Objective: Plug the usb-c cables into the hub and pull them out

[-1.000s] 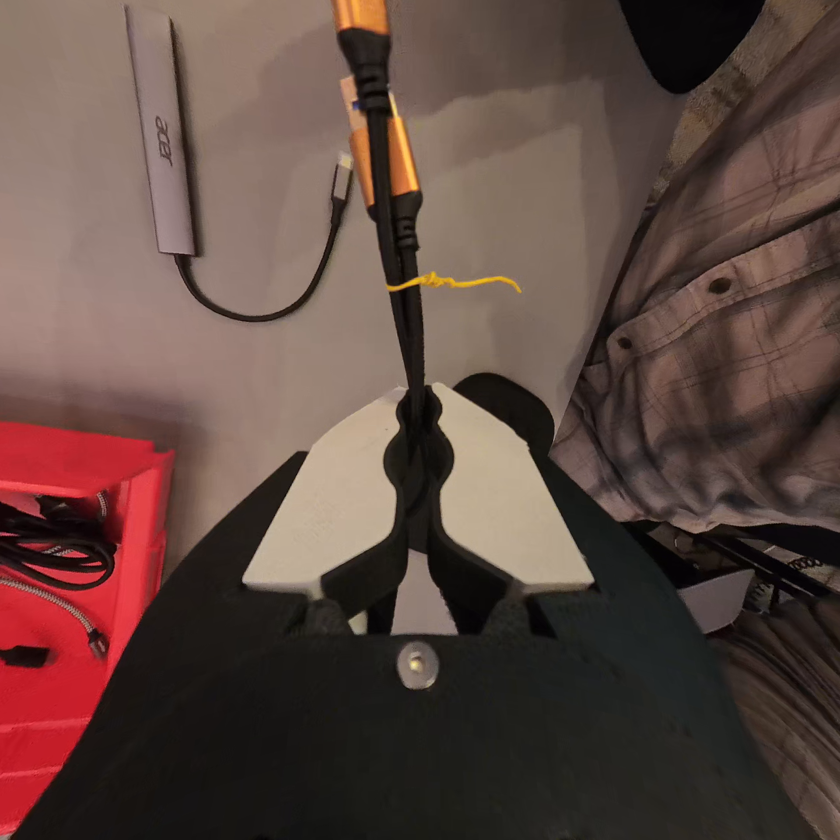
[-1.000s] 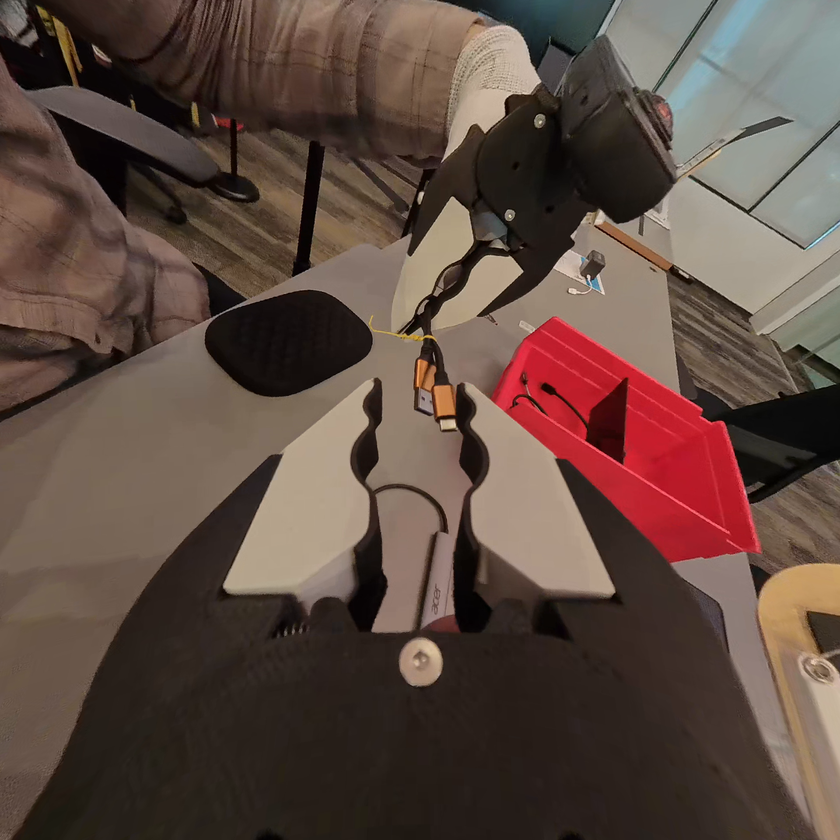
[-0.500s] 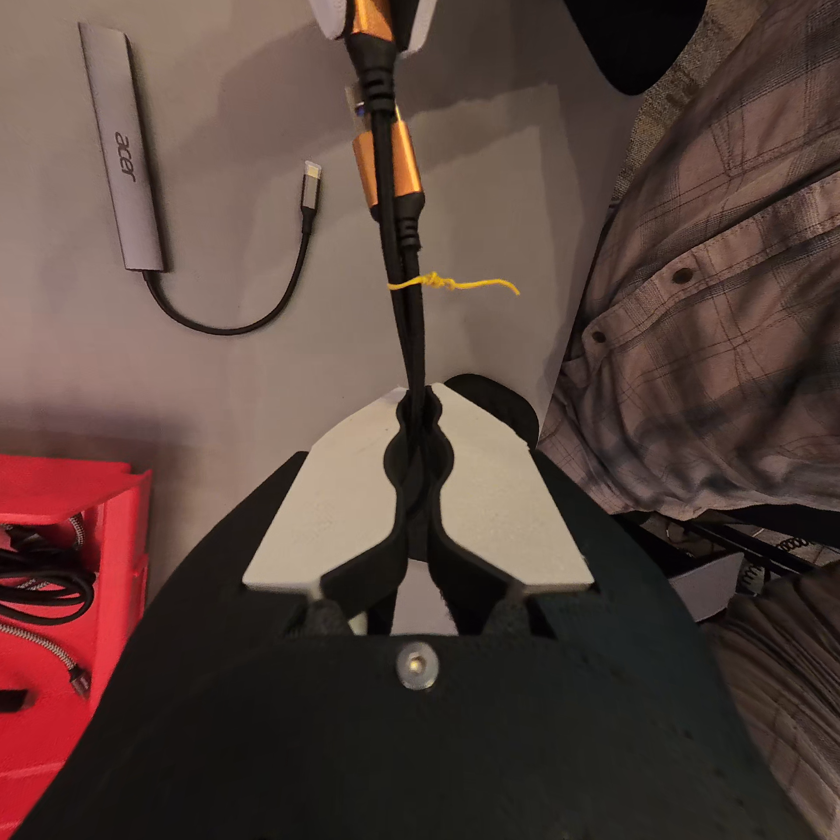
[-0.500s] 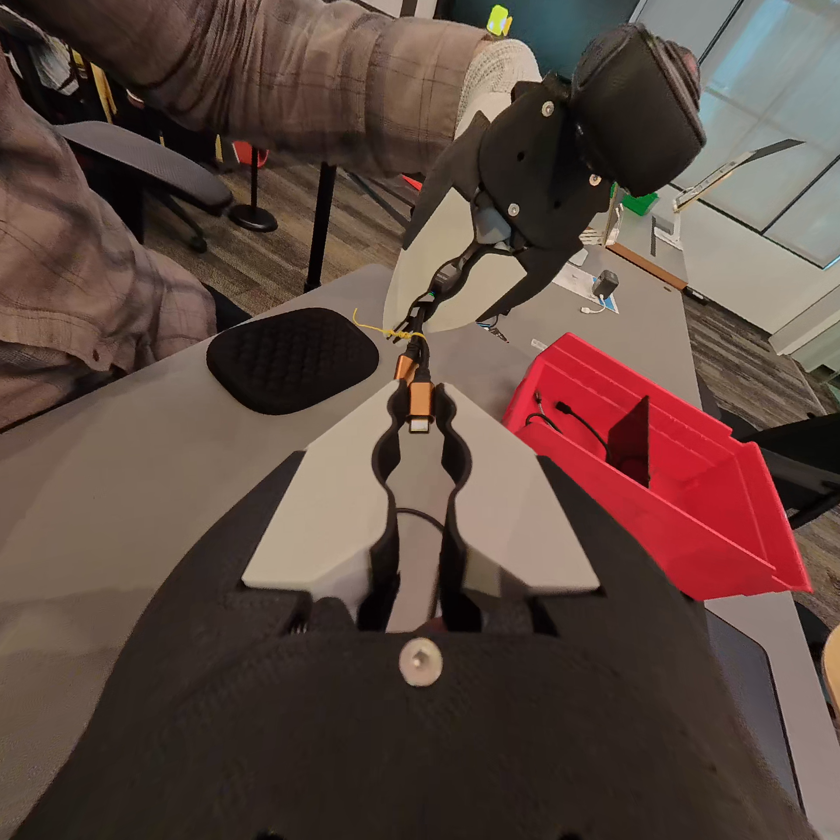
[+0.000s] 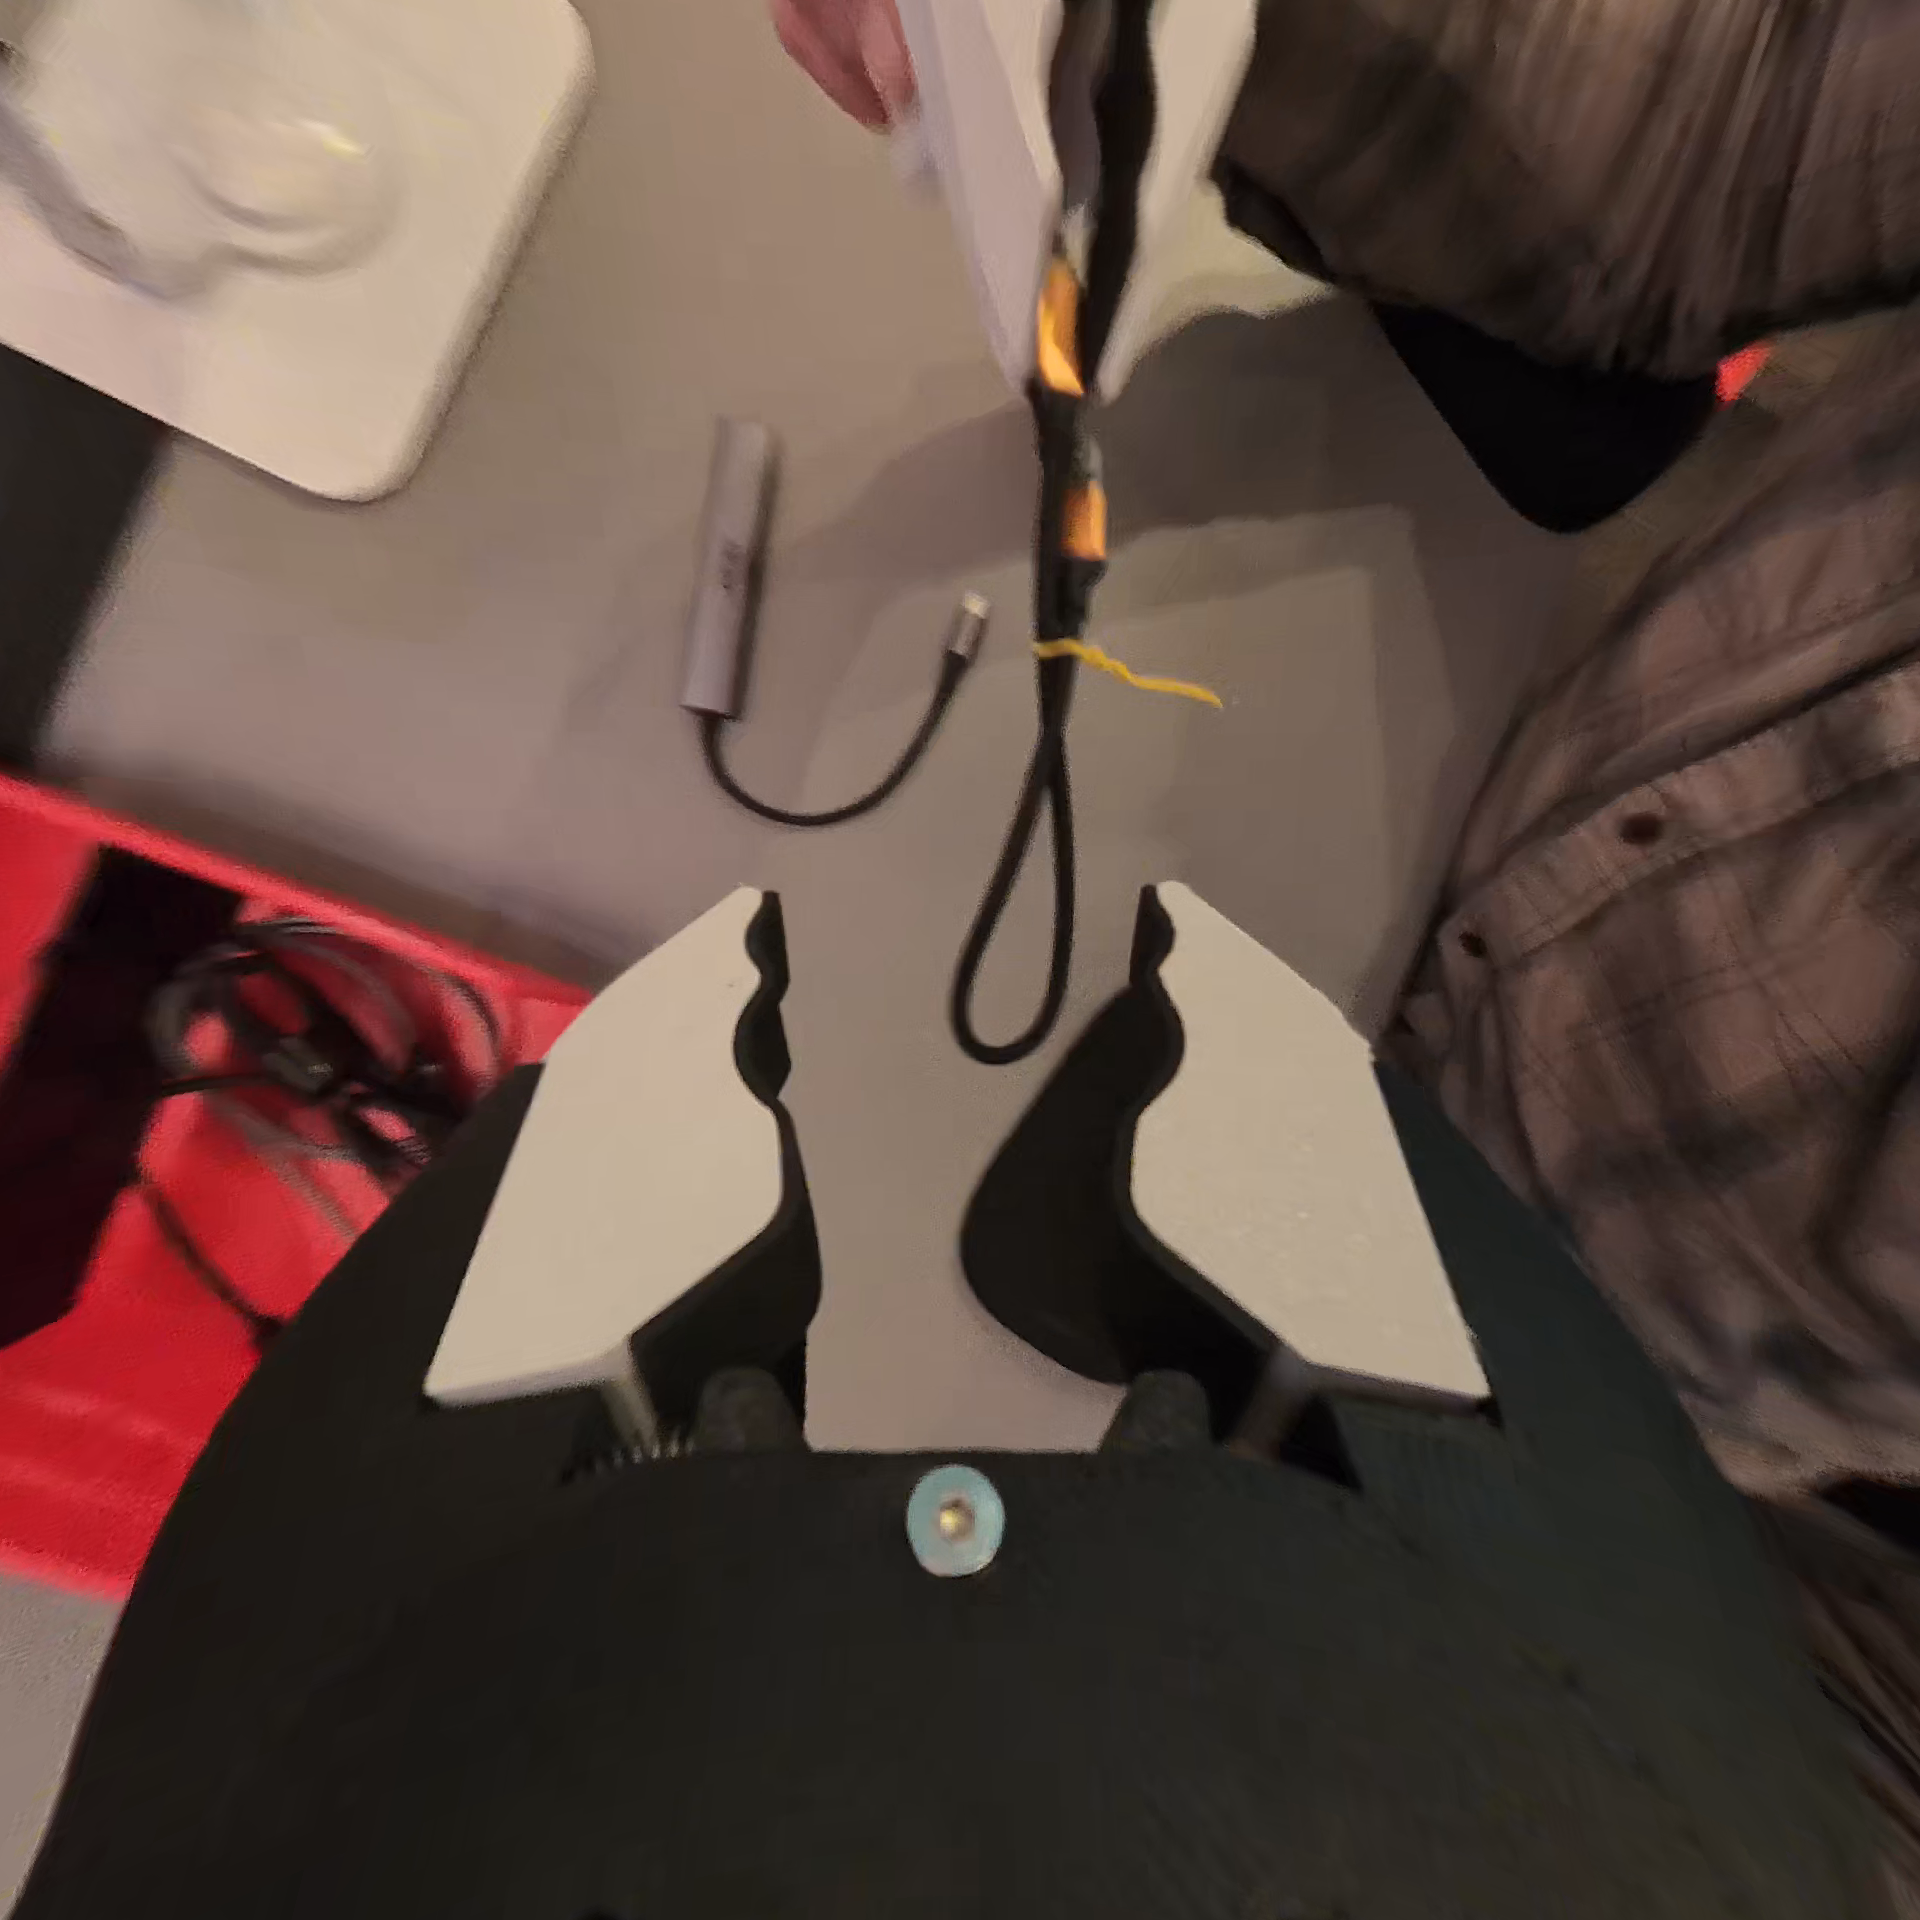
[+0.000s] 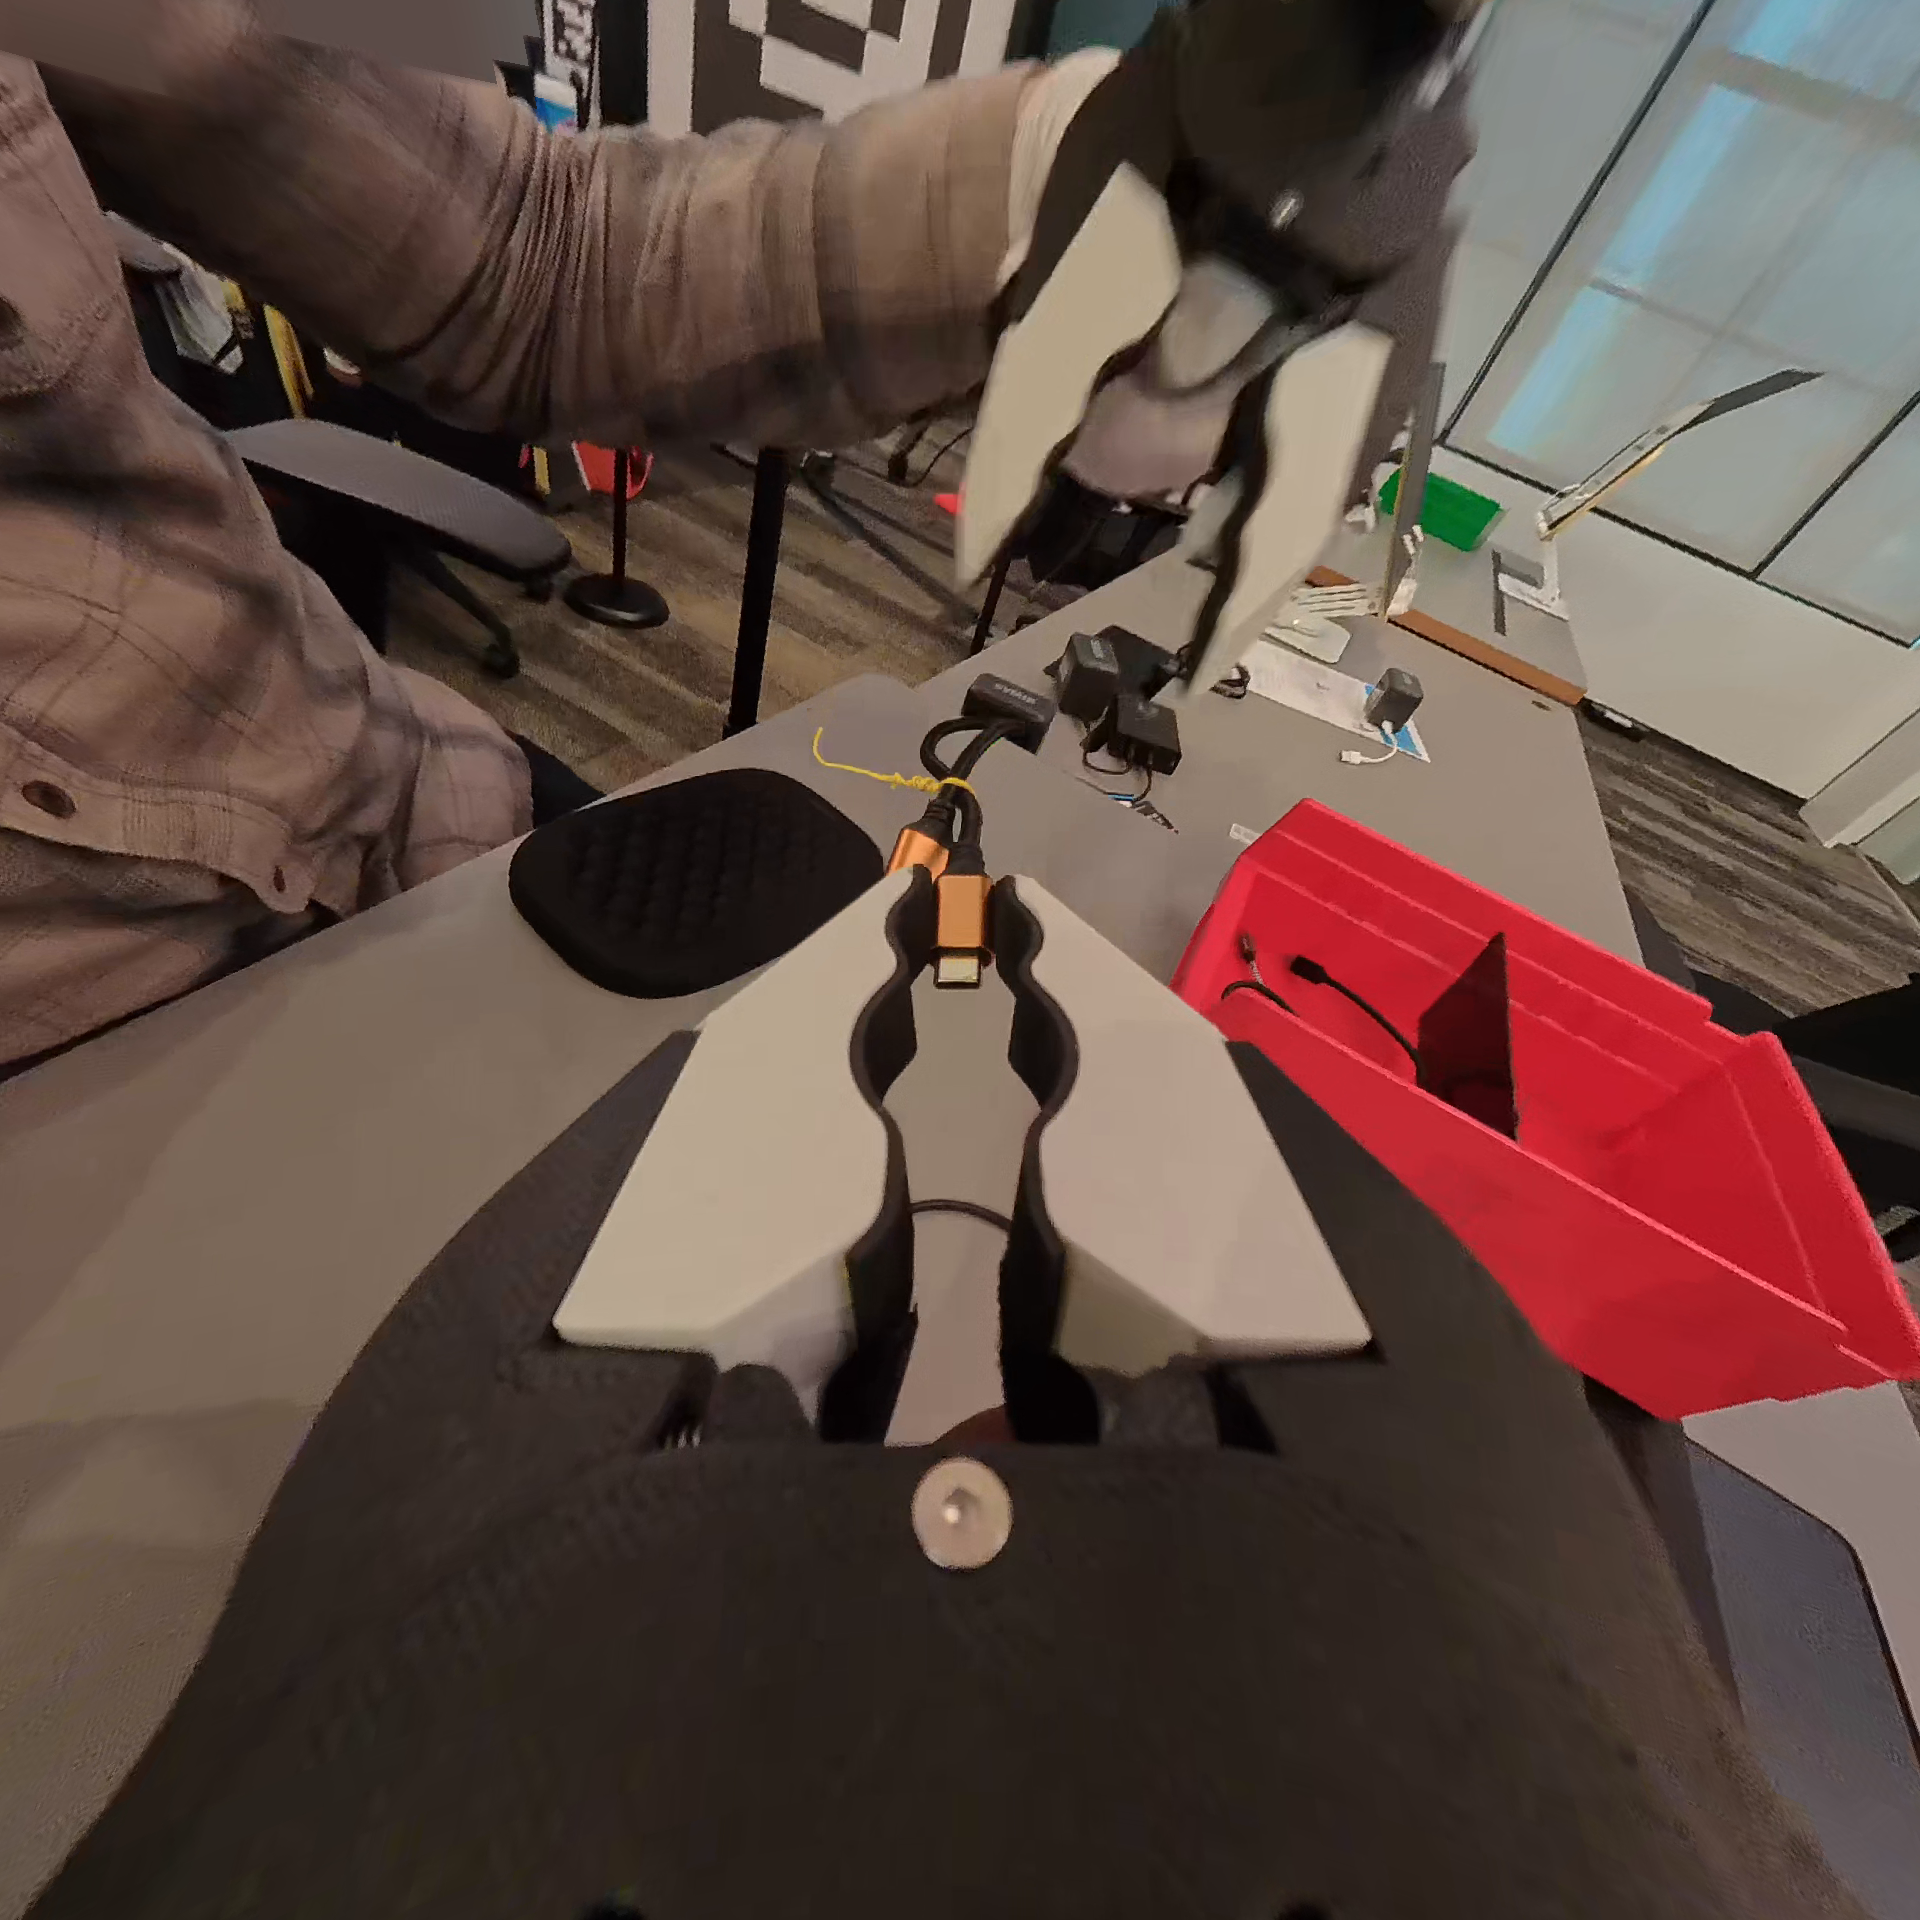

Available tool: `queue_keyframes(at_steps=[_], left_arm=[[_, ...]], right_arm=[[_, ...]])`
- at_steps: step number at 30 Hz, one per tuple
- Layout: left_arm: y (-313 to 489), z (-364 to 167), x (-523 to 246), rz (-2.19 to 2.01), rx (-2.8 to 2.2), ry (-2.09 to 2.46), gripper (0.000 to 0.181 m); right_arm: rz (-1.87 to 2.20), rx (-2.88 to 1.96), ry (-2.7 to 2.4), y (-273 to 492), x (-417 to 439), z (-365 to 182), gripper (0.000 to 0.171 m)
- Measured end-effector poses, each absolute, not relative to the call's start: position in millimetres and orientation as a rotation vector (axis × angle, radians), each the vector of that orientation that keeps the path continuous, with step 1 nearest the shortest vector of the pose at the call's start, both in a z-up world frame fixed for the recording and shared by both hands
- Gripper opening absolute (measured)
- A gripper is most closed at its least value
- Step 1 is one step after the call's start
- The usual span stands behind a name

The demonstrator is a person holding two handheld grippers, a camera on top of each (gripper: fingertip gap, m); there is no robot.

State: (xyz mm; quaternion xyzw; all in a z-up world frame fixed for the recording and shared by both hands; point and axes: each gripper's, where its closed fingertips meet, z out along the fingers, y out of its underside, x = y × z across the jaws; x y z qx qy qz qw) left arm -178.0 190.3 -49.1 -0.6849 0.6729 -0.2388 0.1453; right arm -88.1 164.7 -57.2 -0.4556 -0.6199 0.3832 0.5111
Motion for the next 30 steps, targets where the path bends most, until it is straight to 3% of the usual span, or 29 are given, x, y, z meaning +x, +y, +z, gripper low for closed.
queue_keyframes(at_steps=[5, 13, 15, 21, 30], left_arm=[[210.5, 5.7, -153.8, -0.702, -1.778, 1.679, 0.048], [187.7, -18.0, -114.4, -0.77, -1.655, 1.594, 0.047], [183.3, -21.4, -111.7, -0.82, -1.634, 1.586, 0.039], [172.1, -18.2, -110.6, -0.901, -1.565, 1.572, 0.043], [164.7, -19.7, -99.6, -0.965, -1.494, 1.49, 0.017]], right_arm=[[0.965, -1.037, -1.491, 155.2, -101.6, -51.0, 0.009], [1.113, -0.939, -1.284, 159.3, -110.8, -23.6, 0.009], [1.144, -0.925, -1.256, 159.3, -109.9, -19.5, 0.009], [1.208, -0.915, -1.18, 163.6, -106.3, -11.7, 0.009], [1.352, -0.927, -1.137, 162.2, -110.1, -9.7, 0.009]])
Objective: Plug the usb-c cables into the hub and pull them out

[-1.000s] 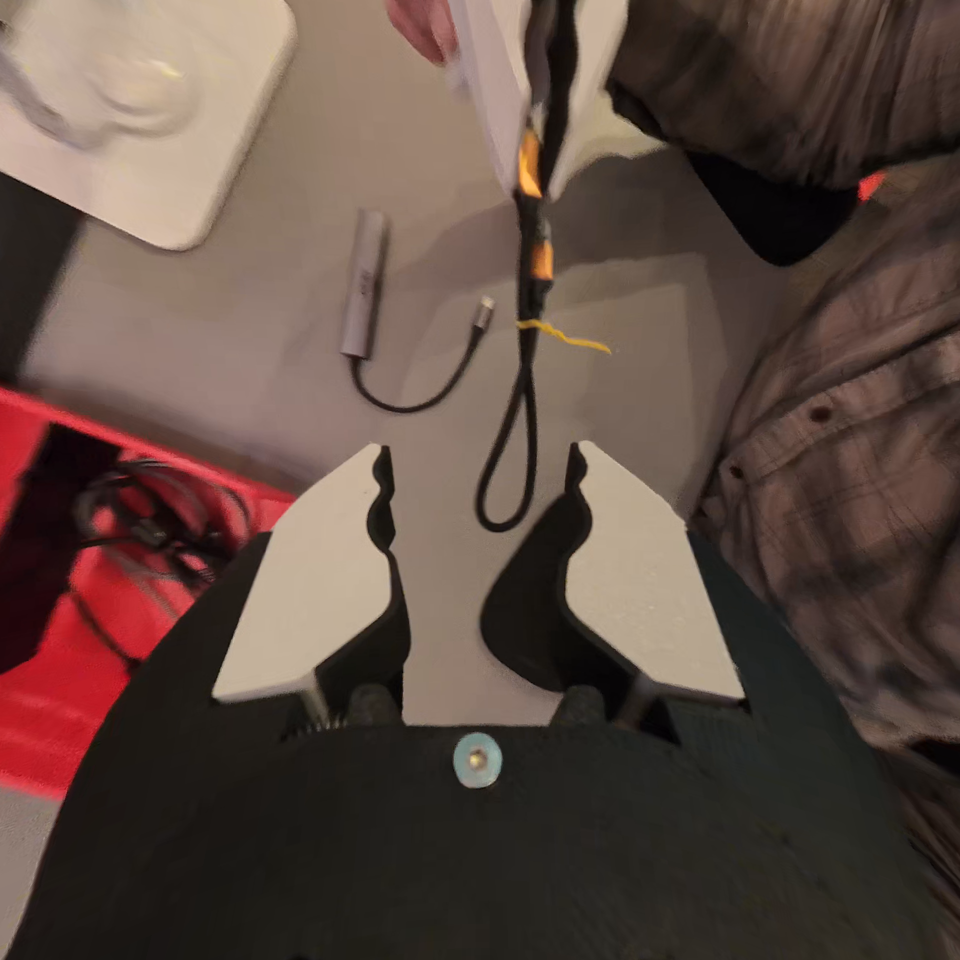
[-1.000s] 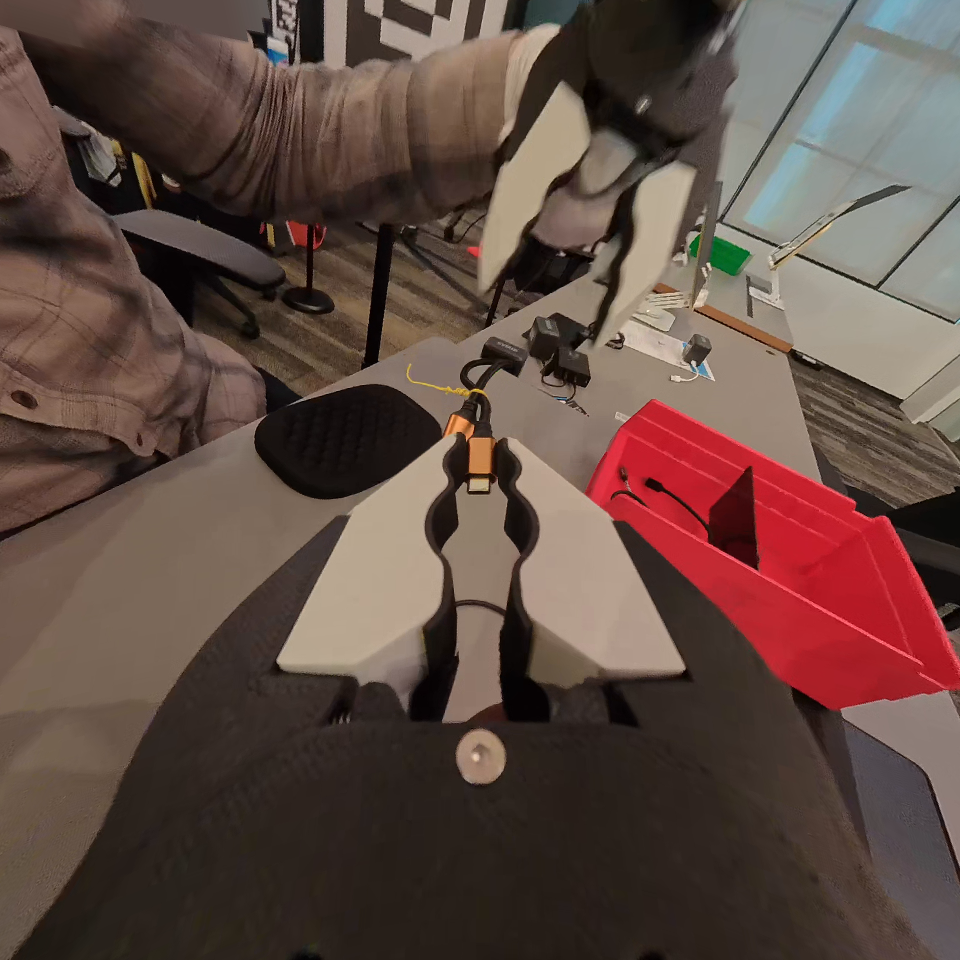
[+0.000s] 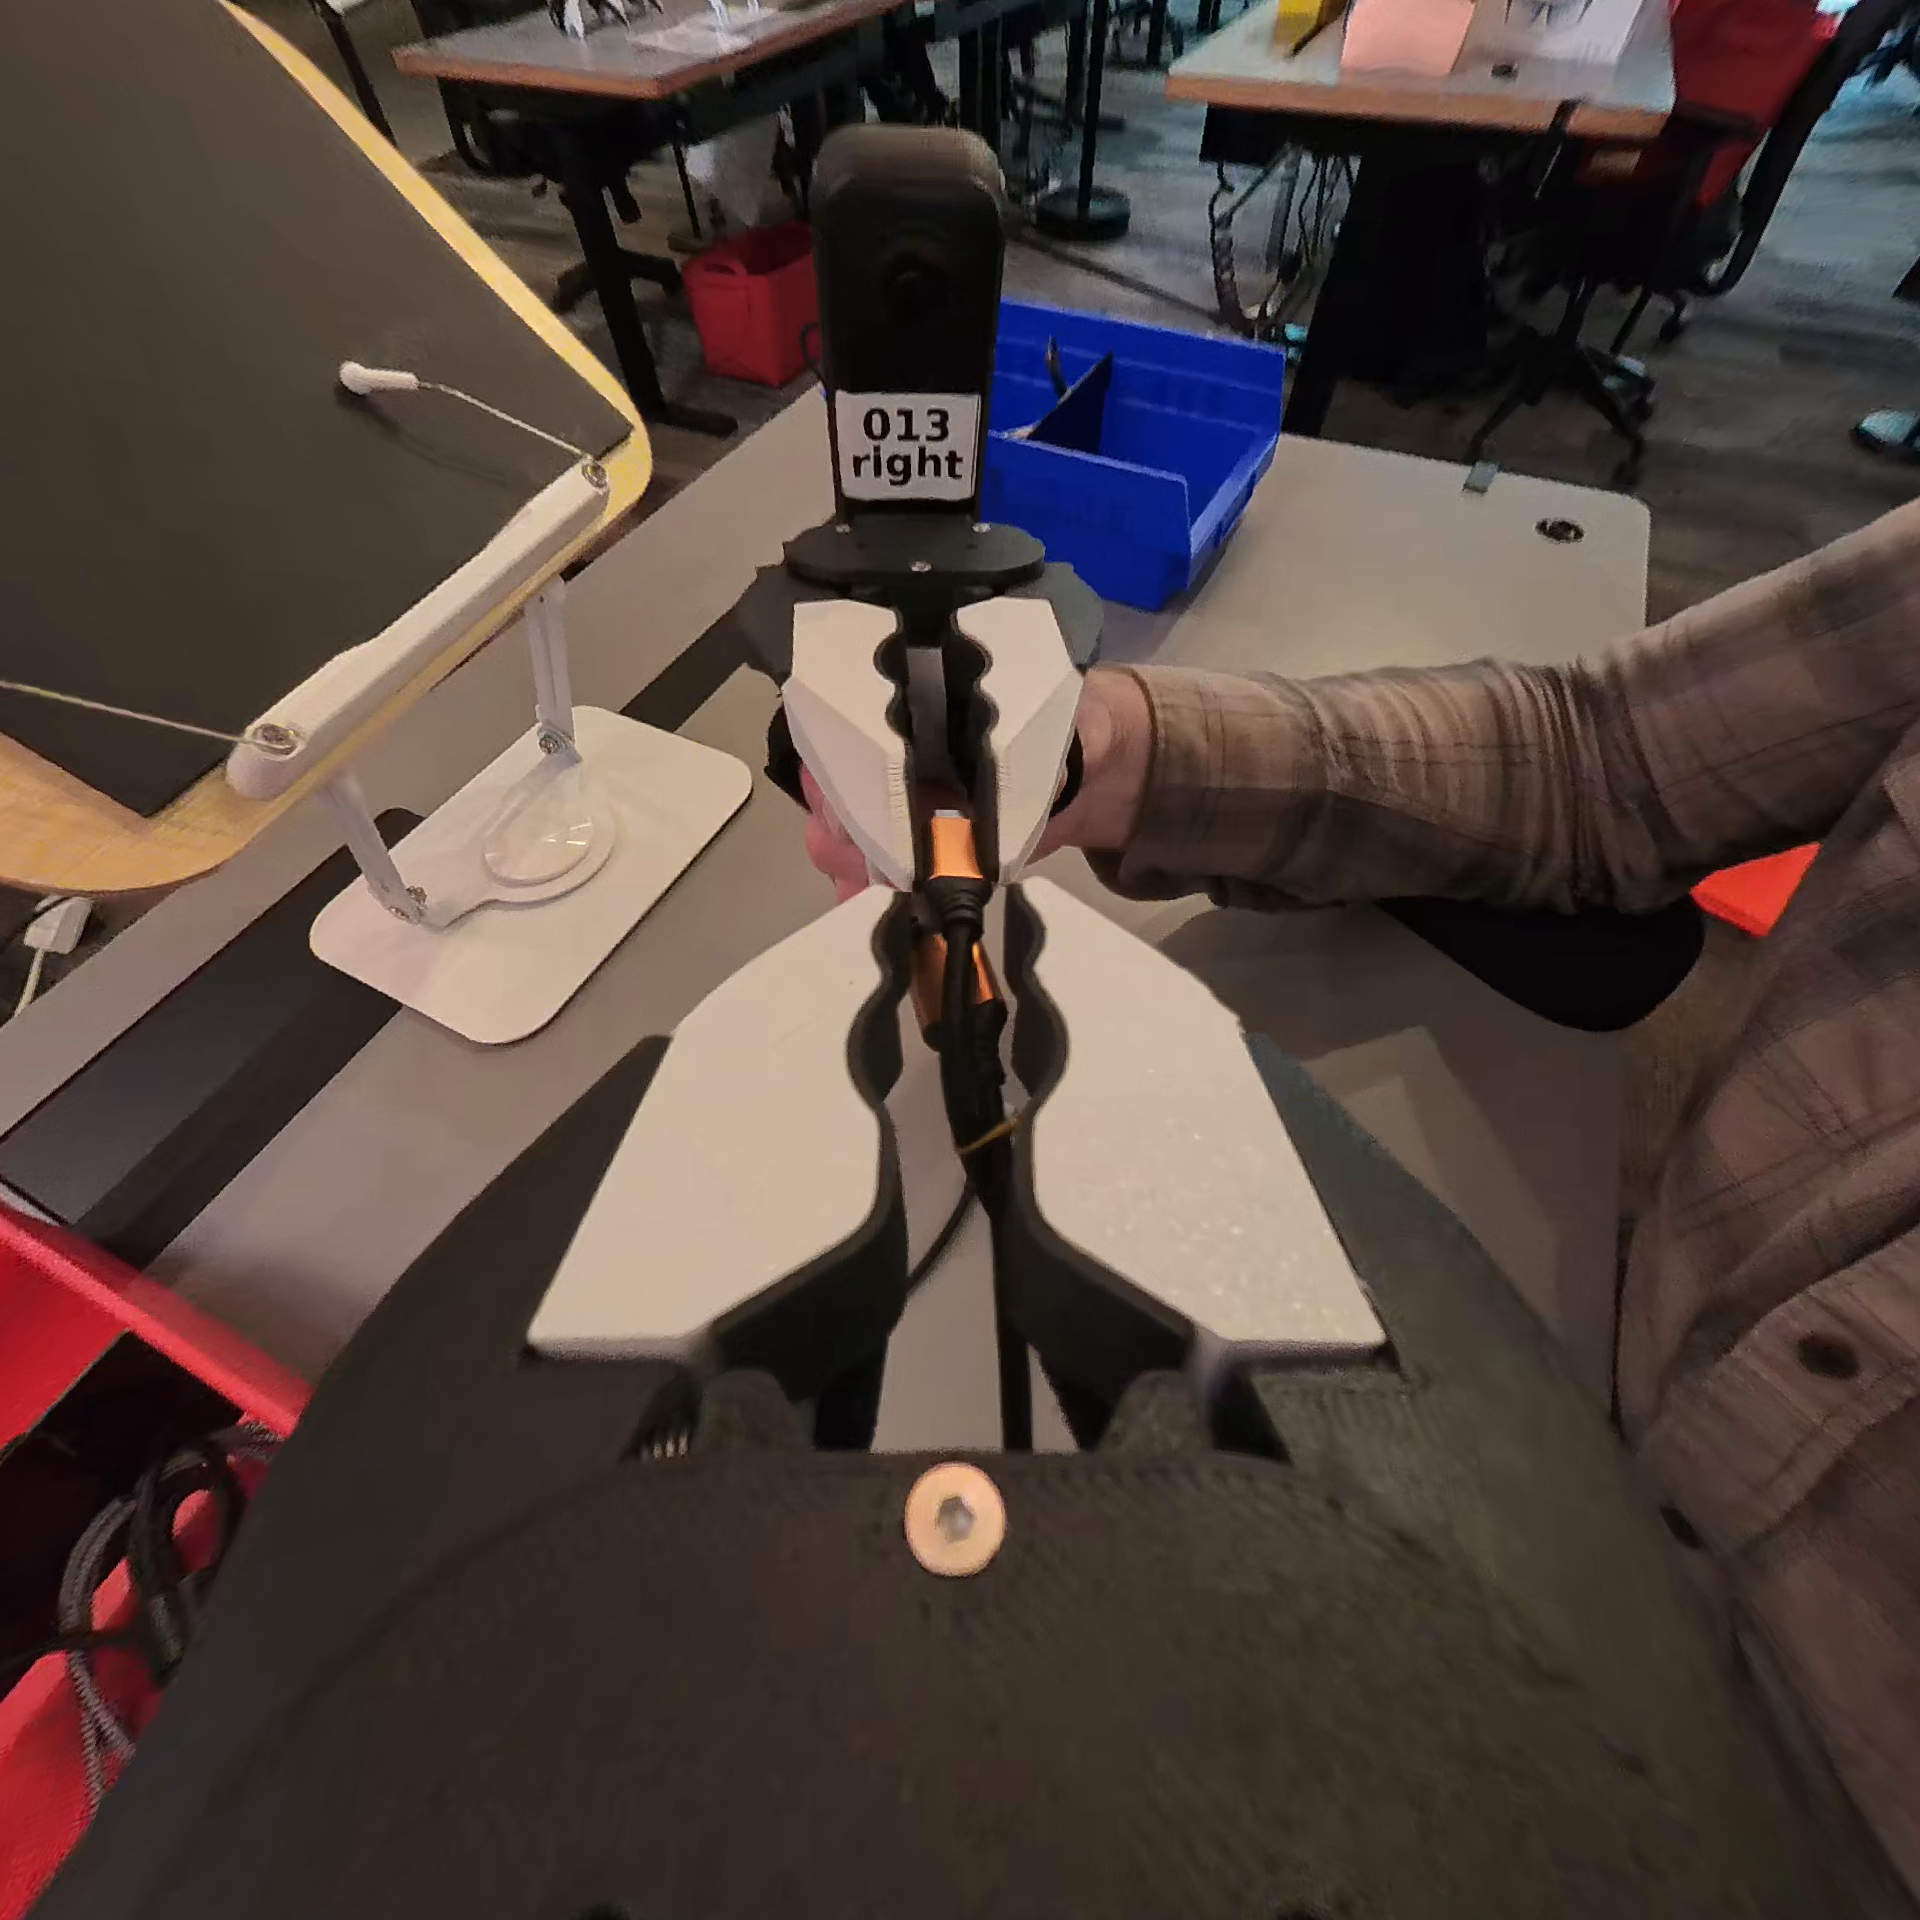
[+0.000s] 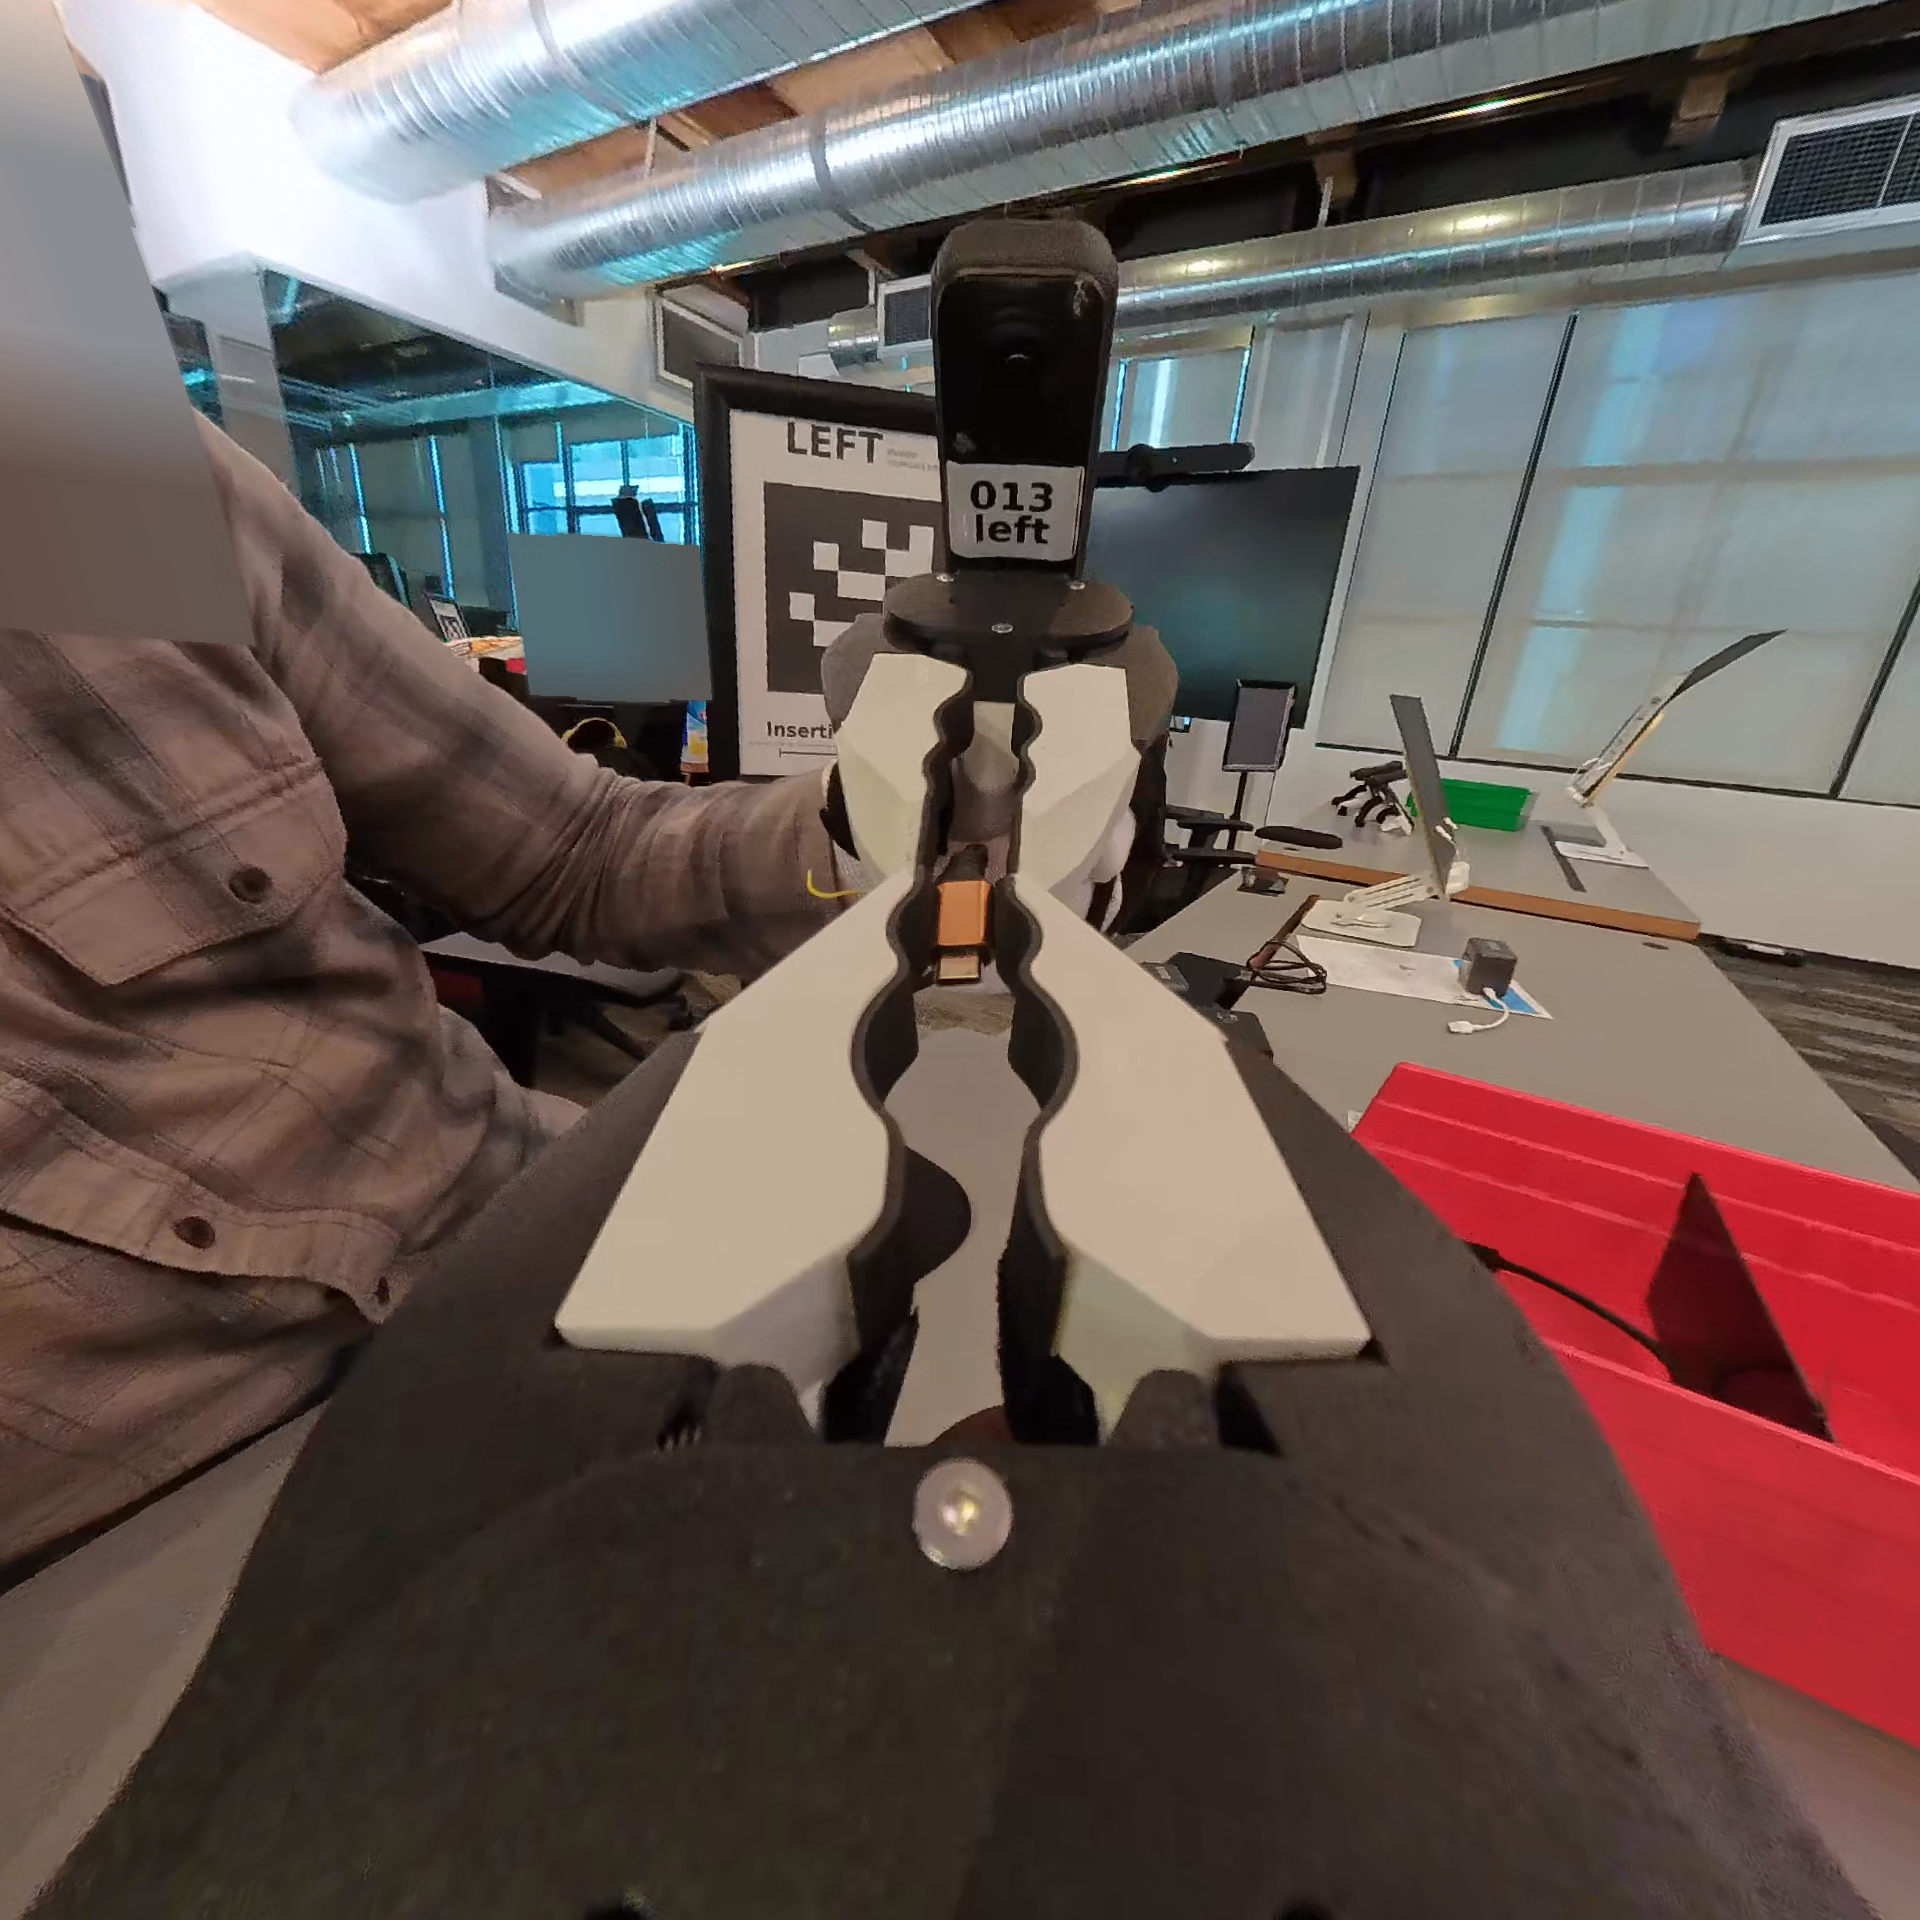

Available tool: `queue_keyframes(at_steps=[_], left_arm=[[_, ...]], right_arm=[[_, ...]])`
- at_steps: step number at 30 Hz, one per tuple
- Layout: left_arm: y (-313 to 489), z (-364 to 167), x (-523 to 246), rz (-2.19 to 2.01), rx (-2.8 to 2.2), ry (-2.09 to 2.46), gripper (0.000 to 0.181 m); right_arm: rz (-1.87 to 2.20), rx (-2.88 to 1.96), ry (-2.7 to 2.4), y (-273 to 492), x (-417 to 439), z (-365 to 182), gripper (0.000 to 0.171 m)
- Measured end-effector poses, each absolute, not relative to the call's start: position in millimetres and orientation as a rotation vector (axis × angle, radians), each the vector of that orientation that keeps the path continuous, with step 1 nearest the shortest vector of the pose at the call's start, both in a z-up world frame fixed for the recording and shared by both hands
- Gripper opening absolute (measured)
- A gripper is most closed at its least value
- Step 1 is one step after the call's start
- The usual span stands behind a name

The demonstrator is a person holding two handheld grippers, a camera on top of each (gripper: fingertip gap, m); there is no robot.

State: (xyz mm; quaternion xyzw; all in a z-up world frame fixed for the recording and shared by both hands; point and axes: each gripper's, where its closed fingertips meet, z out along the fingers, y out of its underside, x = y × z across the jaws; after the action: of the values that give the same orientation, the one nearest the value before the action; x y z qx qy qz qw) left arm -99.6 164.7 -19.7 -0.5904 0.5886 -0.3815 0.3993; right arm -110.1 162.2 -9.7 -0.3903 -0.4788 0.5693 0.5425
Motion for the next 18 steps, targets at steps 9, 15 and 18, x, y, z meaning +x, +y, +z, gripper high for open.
queue_keyframes(at_steps=[9, 15, 18], left_arm=[[171.5, -21.0, -103.4, -0.952, -1.506, 1.422, 0.0], [148.8, -62.2, -114.0, -0.933, -1.608, 1.498, 0.007], [124.8, -120.7, -109.8, -0.774, -1.675, 1.691, 0.02]], right_arm=[[1.278, -1.008, -1.191, 165.1, -117.1, -19.9, 0.0], [1.104, -1.18, -1.343, 174.6, -93.4, -44.9, 0.0], [1.062, -1.255, -1.402, 175.6, -79.1, -56.4, 0.006]])
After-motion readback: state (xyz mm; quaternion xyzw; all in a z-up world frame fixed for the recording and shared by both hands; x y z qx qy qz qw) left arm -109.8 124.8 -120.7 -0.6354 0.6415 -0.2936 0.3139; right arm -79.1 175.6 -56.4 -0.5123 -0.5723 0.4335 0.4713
